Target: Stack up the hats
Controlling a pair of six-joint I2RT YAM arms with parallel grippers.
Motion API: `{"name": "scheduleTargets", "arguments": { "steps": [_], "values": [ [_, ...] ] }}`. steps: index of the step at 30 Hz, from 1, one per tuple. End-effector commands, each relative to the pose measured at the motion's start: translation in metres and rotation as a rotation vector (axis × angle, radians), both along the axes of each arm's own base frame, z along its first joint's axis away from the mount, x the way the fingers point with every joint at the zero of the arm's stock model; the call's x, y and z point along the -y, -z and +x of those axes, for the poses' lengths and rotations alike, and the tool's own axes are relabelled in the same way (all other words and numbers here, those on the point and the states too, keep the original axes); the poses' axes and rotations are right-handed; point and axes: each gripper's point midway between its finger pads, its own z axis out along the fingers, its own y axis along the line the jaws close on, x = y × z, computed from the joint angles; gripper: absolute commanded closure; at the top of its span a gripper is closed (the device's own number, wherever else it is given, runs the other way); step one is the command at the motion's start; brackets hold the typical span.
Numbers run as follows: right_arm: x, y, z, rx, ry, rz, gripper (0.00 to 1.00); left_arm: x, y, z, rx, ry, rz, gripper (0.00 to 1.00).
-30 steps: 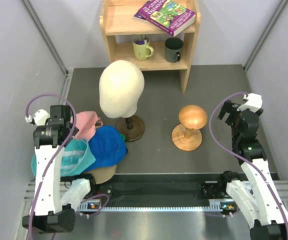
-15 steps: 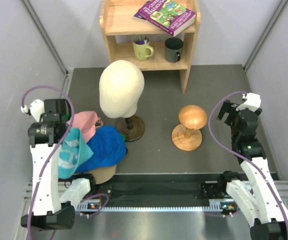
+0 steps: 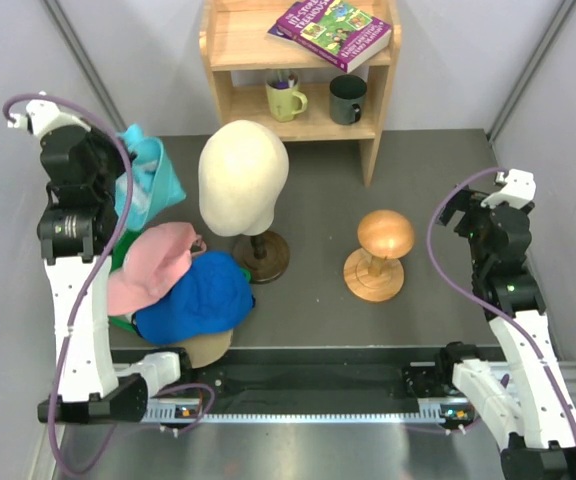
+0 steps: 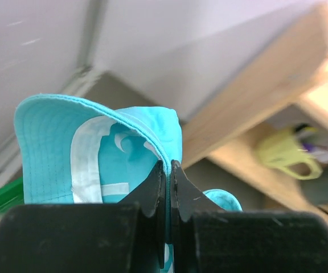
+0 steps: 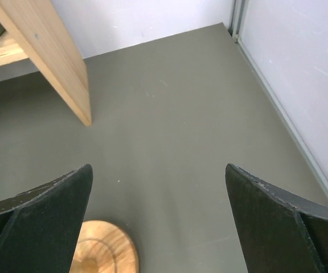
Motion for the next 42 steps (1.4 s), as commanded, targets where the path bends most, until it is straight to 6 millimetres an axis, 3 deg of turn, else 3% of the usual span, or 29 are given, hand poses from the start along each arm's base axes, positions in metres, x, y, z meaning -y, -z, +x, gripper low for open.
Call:
{"name": "scheduleTargets", "arguments": {
  "steps": [1, 4, 5, 6, 7, 12, 20, 25, 30, 35, 39, 40, 42],
  "values": [
    [-0.005, -0.020, -0.007, 0.047, -0.020, 0.049, 0.00, 0.050, -0.094, 0.042, 0.364, 0.291, -0.004, 1.00],
    [-0.009, -0.021, -0.010, 0.050, -0.039, 0.069, 0.00, 0.080, -0.113, 0.064, 0.438, 0.408, -0.035, 1.00],
    [-0.010, -0.023, -0.011, 0.054, -0.047, 0.070, 0.00, 0.100, -0.138, 0.059, 0.511, 0.442, -0.027, 1.00],
    [-0.013, -0.024, -0.011, 0.054, -0.061, 0.076, 0.00, 0.111, -0.136, 0.074, 0.503, 0.455, 0.003, 1.00],
    [-0.014, -0.025, -0.012, 0.054, -0.068, 0.074, 0.00, 0.136, -0.142, 0.074, 0.520, 0.504, 0.005, 1.00],
    [-0.015, -0.029, -0.015, 0.052, -0.076, 0.072, 0.00, 0.206, -0.169, 0.090, 0.604, 0.641, -0.015, 1.00],
    [-0.014, -0.028, -0.021, 0.052, -0.076, 0.072, 0.00, 0.321, -0.172, 0.075, 0.679, 0.865, -0.127, 1.00],
    [-0.015, -0.028, -0.022, 0.050, -0.083, 0.069, 0.01, 0.366, -0.166, 0.064, 0.665, 0.951, -0.171, 1.00],
    [-0.015, -0.028, -0.024, 0.051, -0.082, 0.064, 0.00, 0.368, -0.149, 0.051, 0.608, 0.973, -0.168, 1.00],
    [-0.015, -0.025, -0.025, 0.042, -0.084, 0.059, 0.00, 0.320, -0.135, 0.022, 0.573, 0.870, -0.155, 1.00],
    [-0.016, -0.026, -0.023, 0.046, -0.090, 0.060, 0.00, 0.298, -0.131, -0.001, 0.550, 0.847, -0.165, 1.00],
    [-0.017, -0.025, -0.020, 0.042, -0.095, 0.059, 0.00, 0.293, -0.120, 0.000, 0.514, 0.823, -0.156, 1.00],
    [-0.020, -0.025, -0.018, 0.039, -0.110, 0.062, 0.00, 0.276, -0.127, -0.011, 0.534, 0.787, -0.155, 1.00]
  ]
}}
